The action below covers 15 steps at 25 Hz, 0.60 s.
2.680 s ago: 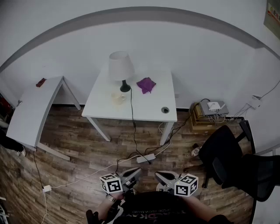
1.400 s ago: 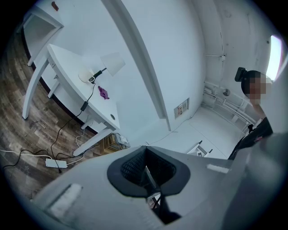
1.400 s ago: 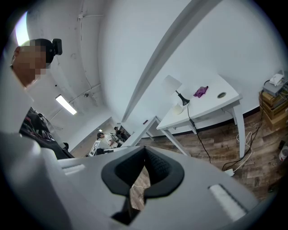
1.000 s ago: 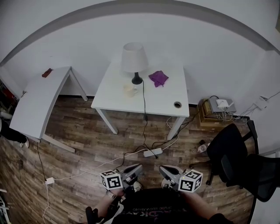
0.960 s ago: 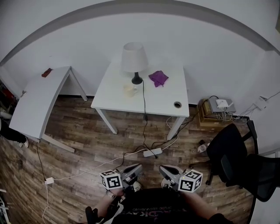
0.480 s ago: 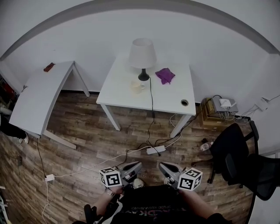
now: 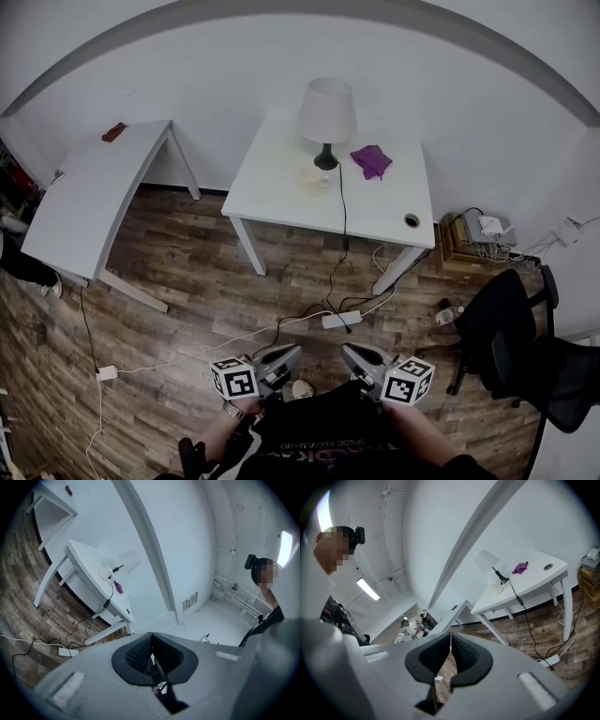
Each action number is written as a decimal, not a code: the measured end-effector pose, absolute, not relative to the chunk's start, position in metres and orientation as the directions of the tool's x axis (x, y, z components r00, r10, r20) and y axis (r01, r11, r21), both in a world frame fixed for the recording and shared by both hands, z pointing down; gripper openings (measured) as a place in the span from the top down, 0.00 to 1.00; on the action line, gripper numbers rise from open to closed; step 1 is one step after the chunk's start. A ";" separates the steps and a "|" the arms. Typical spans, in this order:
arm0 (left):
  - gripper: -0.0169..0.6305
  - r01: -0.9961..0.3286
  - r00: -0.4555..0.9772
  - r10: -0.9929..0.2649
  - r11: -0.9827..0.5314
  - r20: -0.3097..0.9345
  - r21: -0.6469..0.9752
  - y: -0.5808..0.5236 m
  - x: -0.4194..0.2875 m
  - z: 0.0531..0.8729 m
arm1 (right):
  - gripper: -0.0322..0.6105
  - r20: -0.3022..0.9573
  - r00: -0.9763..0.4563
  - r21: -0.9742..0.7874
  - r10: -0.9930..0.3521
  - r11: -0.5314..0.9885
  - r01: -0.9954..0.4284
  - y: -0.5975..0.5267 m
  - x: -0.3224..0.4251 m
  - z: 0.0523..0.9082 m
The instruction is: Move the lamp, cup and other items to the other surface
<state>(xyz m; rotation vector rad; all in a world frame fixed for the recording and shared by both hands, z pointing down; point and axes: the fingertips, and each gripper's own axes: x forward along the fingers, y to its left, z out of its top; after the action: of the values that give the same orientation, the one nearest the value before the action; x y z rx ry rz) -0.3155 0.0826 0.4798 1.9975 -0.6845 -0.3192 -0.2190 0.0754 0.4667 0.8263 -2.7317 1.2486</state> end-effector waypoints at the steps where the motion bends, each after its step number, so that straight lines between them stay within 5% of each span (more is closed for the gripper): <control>1: 0.98 -0.338 0.803 -0.593 -0.374 0.058 0.864 0.082 -0.319 0.480 | 0.93 0.237 -0.862 -0.694 -0.449 0.543 -0.473 0.073 -0.222 0.467; 15: 0.98 -0.410 0.663 -0.746 -0.294 0.060 0.863 0.063 -0.369 0.478 | 0.87 0.232 -0.905 -0.686 -0.356 0.600 -0.412 0.006 -0.258 0.464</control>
<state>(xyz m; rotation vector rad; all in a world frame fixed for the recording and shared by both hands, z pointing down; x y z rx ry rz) -0.3691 0.0633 0.4778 1.9248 -0.9055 -0.4433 -0.2584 0.0055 0.4639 0.6602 -2.7457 1.2050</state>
